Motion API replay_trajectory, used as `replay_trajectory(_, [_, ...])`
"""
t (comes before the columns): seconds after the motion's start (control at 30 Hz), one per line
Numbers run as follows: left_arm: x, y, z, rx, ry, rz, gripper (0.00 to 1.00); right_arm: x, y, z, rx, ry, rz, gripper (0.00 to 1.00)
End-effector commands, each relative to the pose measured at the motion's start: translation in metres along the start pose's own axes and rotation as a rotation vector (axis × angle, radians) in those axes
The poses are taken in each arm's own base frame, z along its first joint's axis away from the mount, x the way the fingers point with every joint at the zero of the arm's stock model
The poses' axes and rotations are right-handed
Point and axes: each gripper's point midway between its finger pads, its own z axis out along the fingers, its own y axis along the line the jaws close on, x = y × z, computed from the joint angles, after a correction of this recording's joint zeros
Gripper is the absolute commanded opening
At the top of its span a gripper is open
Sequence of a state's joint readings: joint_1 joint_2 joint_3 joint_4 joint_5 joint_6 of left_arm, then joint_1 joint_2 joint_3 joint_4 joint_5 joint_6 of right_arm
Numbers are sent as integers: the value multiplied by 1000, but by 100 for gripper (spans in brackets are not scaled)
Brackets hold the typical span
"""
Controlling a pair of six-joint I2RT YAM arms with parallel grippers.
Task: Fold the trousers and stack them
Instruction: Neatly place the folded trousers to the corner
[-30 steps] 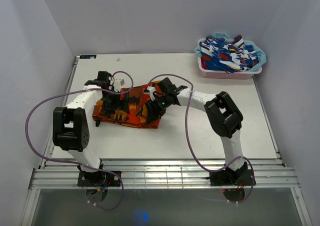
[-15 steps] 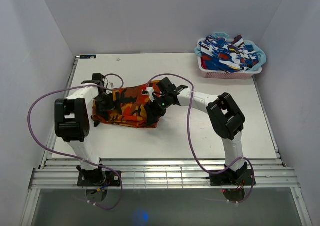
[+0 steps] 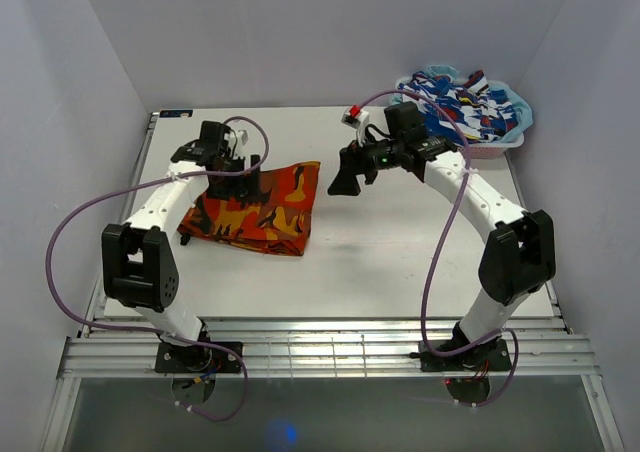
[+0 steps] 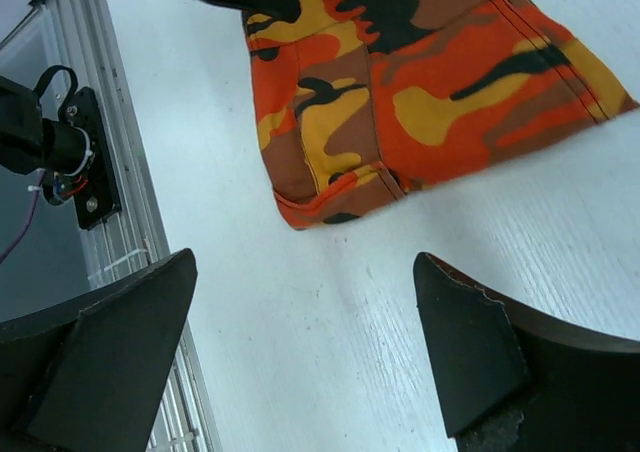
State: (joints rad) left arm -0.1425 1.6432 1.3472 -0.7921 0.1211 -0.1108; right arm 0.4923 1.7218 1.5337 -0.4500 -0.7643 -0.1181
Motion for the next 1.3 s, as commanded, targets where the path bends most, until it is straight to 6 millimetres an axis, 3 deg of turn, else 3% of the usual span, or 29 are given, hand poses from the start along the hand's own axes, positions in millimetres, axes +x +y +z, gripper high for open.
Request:
replay_trajectory(0.0, [28,-13,8,-39,75,-63,98,48,-19,-11,39,70,104,95])
replay_trajectory(0.1, [59,-21,33,-84,153,-77,98,66,-34,-26,100,80,148,95])
replay_trajectory(0.2, [70,-15,49,-166,182,-92,98,73,-44,-39,145,73,174,95])
replay_trajectory(0.23, [80,-10,64,-207,238,-126,98,77,-47,-43,154,73,188,95])
replay_trajectory(0.3, [73,3,75,-295,251,-128,98,82,-50,-46,165,76,207,95])
replay_trajectory(0.37, [83,20,96,-352,323,-142,98,85,-53,-48,176,79,213,95])
replay_trajectory(0.4, [74,25,103,-353,316,-160,97,87,-55,-48,183,83,219,95])
replay_trajectory(0.43, [85,48,119,-385,381,-206,95,88,-57,-49,188,83,221,95])
replay_trajectory(0.47, [82,57,128,-377,395,-226,92,89,-58,-50,195,86,224,95])
replay_trajectory(0.5, [56,67,136,-371,347,-221,91,90,-61,-53,201,85,226,95])
replay_trajectory(0.53, [47,93,141,-409,336,-252,91,93,-62,-54,205,88,230,95])
replay_trajectory(0.57, [48,105,155,-407,354,-262,91,95,-63,-54,205,90,235,95])
replay_trajectory(0.6, [40,112,161,-402,341,-279,91,98,-65,-56,208,91,239,95])
replay_trajectory(0.63, [13,120,163,-373,284,-307,91,100,-65,-57,209,93,238,95])
replay_trajectory(0.67, [1,115,172,-287,265,-233,91,105,-67,-57,212,99,248,95])
replay_trajectory(0.73, [-10,119,184,-272,243,-168,91,108,-69,-58,214,100,261,95])
replay_trajectory(0.77, [-31,123,186,-274,194,-114,91,109,-68,-57,207,100,271,95])
replay_trajectory(0.83, [-31,139,197,-338,207,-123,92,112,-69,-57,208,101,281,95])
replay_trajectory(0.87, [-53,137,197,-325,159,-131,92,112,-69,-57,209,101,283,95])
replay_trajectory(0.9, [-50,136,209,-311,169,-146,92,115,-69,-56,209,105,289,95])
replay_trajectory(1.0, [-78,133,217,-283,90,-156,92,117,-71,-56,214,108,301,95])
replay_trajectory(1.07, [-83,150,223,-288,68,-217,93,119,-72,-57,221,108,305,95])
replay_trajectory(1.1, [-94,148,222,-272,39,-237,93,119,-71,-57,223,109,301,95])
replay_trajectory(1.27, [-97,147,234,-281,2,-358,93,124,-74,-58,234,119,304,95])
